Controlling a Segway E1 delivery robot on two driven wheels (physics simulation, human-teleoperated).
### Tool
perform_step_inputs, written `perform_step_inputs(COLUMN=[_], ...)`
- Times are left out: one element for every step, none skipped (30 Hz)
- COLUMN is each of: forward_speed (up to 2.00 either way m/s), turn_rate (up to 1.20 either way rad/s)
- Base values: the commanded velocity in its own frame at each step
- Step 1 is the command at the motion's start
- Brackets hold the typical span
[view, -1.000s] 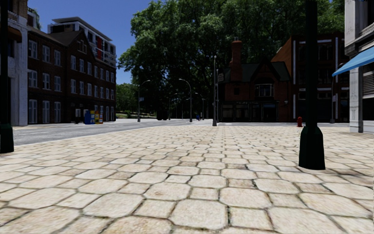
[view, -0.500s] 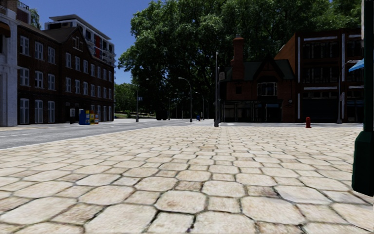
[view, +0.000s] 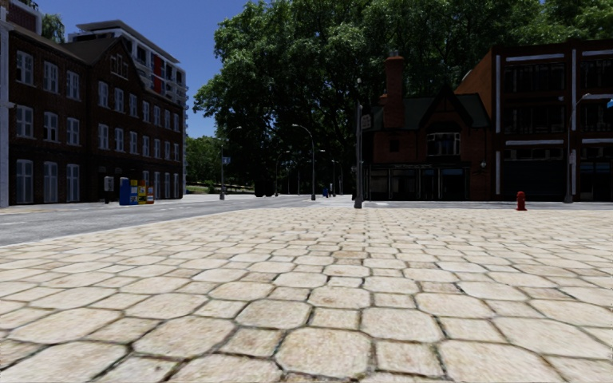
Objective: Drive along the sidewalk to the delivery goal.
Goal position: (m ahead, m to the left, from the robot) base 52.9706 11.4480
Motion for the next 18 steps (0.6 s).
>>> perform_step_inputs(forward_speed=[2.00,2.00,2.00,2.00,2.00,2.00,2.00,2.00,2.00,2.00,2.00,2.00,2.00,2.00,2.00,2.00,2.00,2.00], turn_rate=[0.00,0.00,0.00,0.00,0.00,0.00,0.00,0.00,0.00,0.00,0.00,0.00,0.00,0.00,0.00,0.00,0.00,0.00])
